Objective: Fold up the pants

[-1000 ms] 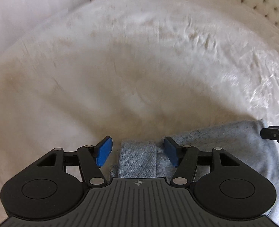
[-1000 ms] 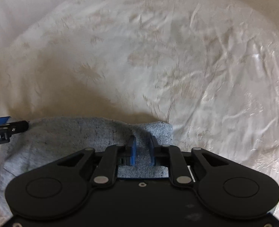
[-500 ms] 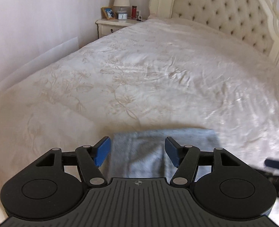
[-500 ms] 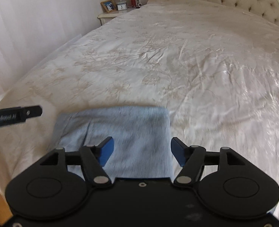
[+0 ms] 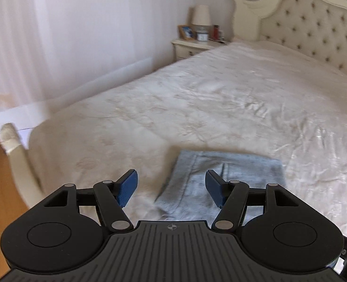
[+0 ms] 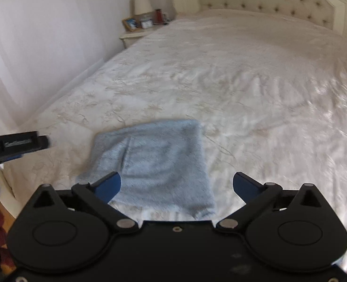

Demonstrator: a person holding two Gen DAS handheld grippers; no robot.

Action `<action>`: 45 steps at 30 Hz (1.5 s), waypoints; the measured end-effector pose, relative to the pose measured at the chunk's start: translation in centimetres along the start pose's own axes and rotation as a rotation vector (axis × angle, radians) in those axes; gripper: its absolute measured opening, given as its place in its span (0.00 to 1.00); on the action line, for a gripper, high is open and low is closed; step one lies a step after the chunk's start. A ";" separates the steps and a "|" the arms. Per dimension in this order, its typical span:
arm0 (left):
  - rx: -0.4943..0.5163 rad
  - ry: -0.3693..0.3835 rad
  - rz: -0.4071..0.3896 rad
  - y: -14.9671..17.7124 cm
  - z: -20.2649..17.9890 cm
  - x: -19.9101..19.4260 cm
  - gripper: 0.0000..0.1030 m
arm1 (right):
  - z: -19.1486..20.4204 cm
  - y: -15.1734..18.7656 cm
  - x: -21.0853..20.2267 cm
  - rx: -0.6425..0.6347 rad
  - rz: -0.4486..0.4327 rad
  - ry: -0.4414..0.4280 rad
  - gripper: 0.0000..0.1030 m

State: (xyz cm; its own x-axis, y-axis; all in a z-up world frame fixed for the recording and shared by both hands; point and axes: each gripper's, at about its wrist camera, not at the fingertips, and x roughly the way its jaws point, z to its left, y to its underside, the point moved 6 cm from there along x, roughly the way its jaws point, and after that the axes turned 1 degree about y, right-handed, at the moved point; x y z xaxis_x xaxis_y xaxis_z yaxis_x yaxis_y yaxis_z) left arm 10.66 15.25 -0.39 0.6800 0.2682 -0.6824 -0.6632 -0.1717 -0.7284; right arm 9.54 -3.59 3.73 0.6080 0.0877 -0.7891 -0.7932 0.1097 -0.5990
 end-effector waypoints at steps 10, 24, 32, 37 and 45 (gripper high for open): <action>0.096 0.098 0.169 3.4 -1.3 -2.0 0.60 | -1.8 2.8 -3.2 0.004 0.011 0.015 1.00; 0.097 0.106 0.270 8.1 -2.1 -4.2 0.60 | -2.5 5.5 -5.4 0.034 0.048 0.006 1.00; 0.113 0.095 0.256 8.2 -2.6 -5.1 0.60 | -2.4 5.5 -5.8 0.039 0.045 -0.006 1.00; 0.113 0.094 0.256 8.2 -2.7 -5.3 0.60 | -2.3 5.4 -5.7 0.036 0.046 -0.012 1.00; 0.111 0.091 0.261 8.1 -2.6 -5.2 0.60 | -2.3 5.2 -5.4 0.042 0.051 -0.018 1.00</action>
State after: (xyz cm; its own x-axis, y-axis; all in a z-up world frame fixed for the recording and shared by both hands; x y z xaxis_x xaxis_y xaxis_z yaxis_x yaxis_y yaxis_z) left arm 2.55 9.95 -2.93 0.5036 0.1410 -0.8523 -0.8463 -0.1177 -0.5196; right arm 2.02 -5.80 4.55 0.5678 0.1122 -0.8155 -0.8212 0.1463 -0.5516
